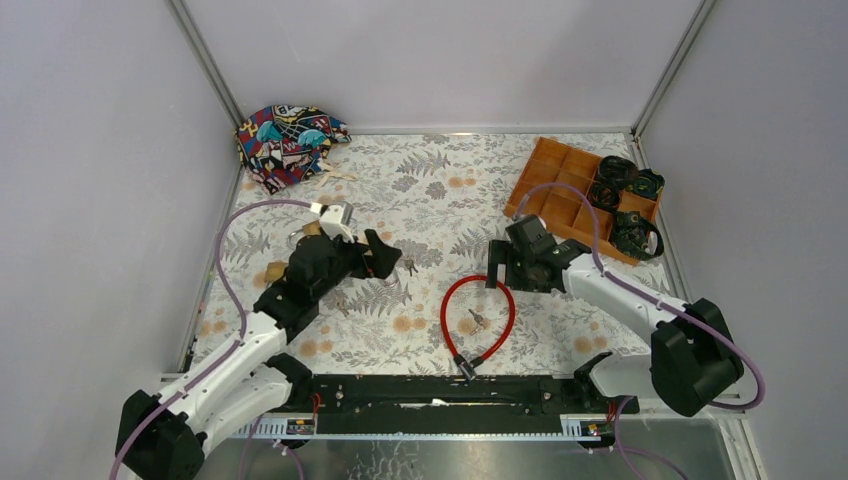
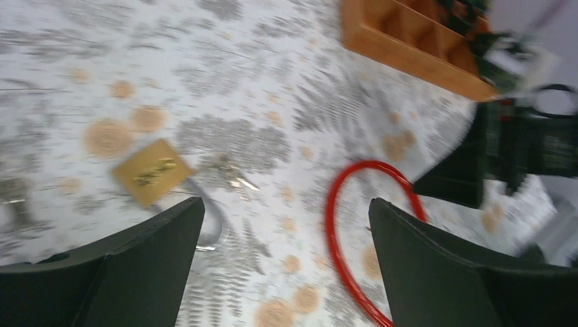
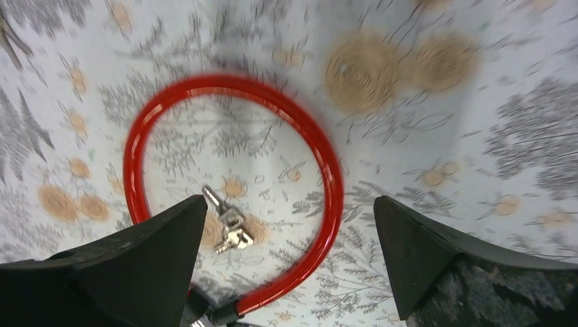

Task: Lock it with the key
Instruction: Place the lock at the center of the board, then reset both arms

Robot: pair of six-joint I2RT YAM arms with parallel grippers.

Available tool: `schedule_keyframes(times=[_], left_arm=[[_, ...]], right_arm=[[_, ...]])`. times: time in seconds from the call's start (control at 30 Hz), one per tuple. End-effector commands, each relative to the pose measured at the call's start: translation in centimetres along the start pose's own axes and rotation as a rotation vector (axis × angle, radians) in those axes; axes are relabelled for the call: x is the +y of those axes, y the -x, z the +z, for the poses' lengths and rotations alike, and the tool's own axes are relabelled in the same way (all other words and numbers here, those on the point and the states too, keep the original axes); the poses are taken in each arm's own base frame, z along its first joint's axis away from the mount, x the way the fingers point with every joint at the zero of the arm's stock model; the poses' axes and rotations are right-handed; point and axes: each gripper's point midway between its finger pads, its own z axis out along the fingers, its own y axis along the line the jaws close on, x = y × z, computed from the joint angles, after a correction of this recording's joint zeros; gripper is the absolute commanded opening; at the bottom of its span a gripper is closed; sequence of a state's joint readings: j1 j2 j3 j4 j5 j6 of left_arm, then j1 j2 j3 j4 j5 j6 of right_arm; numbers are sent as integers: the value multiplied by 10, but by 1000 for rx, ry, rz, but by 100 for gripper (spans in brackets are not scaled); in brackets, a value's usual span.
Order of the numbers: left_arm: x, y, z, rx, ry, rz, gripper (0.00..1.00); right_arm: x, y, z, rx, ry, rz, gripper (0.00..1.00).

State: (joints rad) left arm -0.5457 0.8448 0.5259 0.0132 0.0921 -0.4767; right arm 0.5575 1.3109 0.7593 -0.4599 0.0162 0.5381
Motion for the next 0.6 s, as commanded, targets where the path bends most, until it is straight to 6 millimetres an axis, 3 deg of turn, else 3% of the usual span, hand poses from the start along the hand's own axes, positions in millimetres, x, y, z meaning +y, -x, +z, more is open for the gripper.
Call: schedule_keyframes(times=[0.0, 0.13, 0.27, 0.4, 0.57], left_arm=[[67, 44, -8, -240, 276, 85, 99], [131, 81, -36, -420, 531, 218, 99], [158, 85, -50, -432, 617, 333, 99], [167, 70, -49, -409, 592, 319, 99], [163, 53, -41, -393, 515, 308, 99]], right_arm=[[-27, 58, -34, -239, -166, 18, 100], [-81, 93, -65, -492, -339, 133, 100], [-132, 105, -94, -746, -584, 283, 100], [-143, 98, -94, -759, -635, 283, 100], [-150, 91, -89, -771, -657, 324, 100]])
